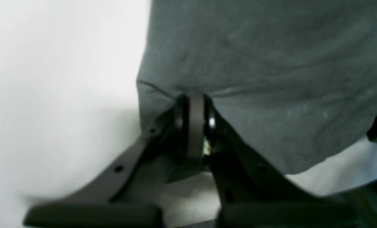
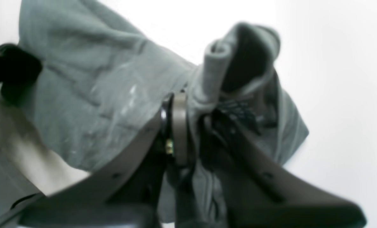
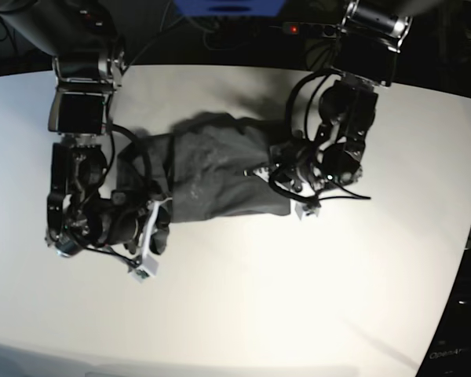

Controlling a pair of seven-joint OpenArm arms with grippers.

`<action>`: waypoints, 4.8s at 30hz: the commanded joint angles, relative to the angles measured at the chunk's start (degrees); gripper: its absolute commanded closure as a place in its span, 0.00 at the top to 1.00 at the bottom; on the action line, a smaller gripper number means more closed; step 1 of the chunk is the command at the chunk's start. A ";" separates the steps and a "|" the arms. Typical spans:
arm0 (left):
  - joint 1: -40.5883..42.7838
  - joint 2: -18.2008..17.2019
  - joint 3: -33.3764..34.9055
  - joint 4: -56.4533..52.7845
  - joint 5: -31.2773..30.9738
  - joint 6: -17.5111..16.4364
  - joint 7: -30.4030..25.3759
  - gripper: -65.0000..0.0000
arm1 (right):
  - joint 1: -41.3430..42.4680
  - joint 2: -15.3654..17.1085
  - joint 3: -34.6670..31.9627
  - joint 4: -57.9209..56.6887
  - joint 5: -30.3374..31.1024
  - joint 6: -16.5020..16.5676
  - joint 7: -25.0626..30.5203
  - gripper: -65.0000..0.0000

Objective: Fold the T-shirt properly
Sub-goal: 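Grasp the strip's end with the right gripper and lift it toward the left gripper, then fold the right gripper's end over onto the bundle beside the left gripper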

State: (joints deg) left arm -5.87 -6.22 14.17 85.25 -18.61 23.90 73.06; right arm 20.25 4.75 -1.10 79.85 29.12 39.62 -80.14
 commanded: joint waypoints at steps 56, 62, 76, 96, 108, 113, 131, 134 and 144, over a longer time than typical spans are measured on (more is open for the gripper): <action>3.89 -9.65 -5.51 12.11 5.73 1.11 6.94 0.05 | -1.83 0.65 0.18 10.39 1.16 0.38 0.14 0.01; 2.22 -9.30 -5.16 5.16 5.20 1.02 4.35 0.05 | -2.10 0.65 0.09 12.76 1.16 0.38 0.14 0.01; -1.38 -7.28 -0.06 0.33 5.12 1.02 1.71 0.05 | -7.37 -3.65 -9.31 22.61 1.34 0.38 0.14 0.01; -0.77 -7.19 0.02 1.12 5.12 1.02 1.98 0.05 | -11.42 -13.75 -15.56 19.97 1.43 0.38 0.14 0.01; 1.34 -7.54 -0.24 9.56 5.03 1.02 2.24 0.05 | -10.01 -13.75 -13.97 16.19 9.07 0.38 0.14 0.01; 1.78 -7.72 -0.33 10.18 5.03 1.02 2.24 0.05 | -10.01 -13.75 -13.80 16.10 14.26 0.38 0.14 0.01; 4.24 -7.72 -0.42 16.59 5.03 1.02 2.15 0.05 | -8.51 -13.75 -17.67 5.38 26.30 0.38 8.62 0.01; 4.77 -7.72 -0.42 16.59 5.12 1.02 2.15 0.05 | -8.43 -13.75 -17.75 5.29 26.30 0.38 8.71 0.01; 4.77 -7.72 -0.59 16.59 5.56 1.02 2.15 0.05 | -6.93 -13.75 -17.40 -1.66 26.22 0.38 9.06 0.02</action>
State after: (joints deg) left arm 0.03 -14.13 13.76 100.62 -12.43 25.15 76.64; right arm 11.97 -8.12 -18.13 77.12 54.22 39.55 -70.63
